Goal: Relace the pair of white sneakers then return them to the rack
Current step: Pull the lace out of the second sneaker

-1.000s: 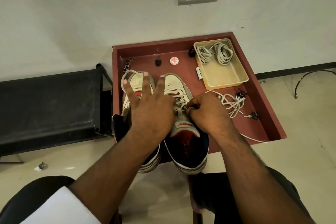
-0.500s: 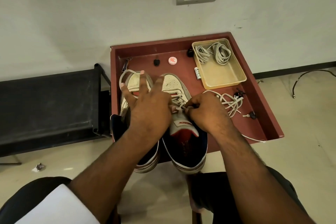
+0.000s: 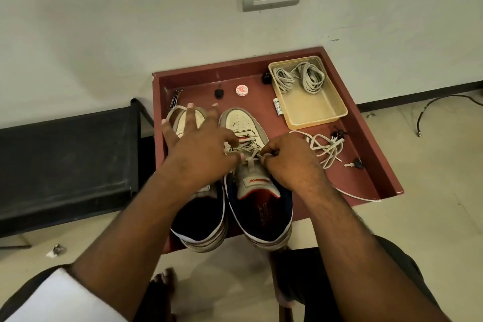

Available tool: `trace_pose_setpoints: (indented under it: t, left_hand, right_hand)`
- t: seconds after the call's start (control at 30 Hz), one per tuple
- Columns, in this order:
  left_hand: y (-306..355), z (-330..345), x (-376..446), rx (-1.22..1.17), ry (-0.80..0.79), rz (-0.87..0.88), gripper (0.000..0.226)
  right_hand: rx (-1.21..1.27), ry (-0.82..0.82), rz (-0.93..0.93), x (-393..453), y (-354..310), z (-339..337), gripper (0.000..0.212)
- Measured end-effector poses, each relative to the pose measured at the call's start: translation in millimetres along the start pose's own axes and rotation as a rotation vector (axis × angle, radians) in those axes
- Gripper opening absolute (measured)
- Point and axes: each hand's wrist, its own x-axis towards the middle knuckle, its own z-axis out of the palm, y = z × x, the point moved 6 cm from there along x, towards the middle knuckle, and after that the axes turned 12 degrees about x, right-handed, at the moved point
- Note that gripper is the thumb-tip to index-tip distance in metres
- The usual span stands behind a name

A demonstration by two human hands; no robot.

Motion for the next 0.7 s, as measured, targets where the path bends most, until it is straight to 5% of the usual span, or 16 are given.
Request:
trace_pose_setpoints:
  t: [0.27, 0.4, 0.6, 0.7]
  left_hand:
    - [42, 9, -2, 0.249, 0.093, -0.005, 0.017]
    - [5, -8, -12, 0.066, 0.133, -0.139, 0.012]
    - [-104, -27, -36, -0.306, 0.483, -0.537, 0.009]
    - [-112, -13, -31, -0.431, 0.479, -0.595, 0.013]
  right_hand:
    - [0.013, -0.003, 0.018, -2, 1, -4, 0.016]
    - [0.030, 0.000, 0.009, -2, 1, -4, 0.014]
    - [0.034, 0.016, 0.006, 0, 3, -1, 0.016]
    - [0.018, 0.034, 0.010, 0, 3, 2, 0.018]
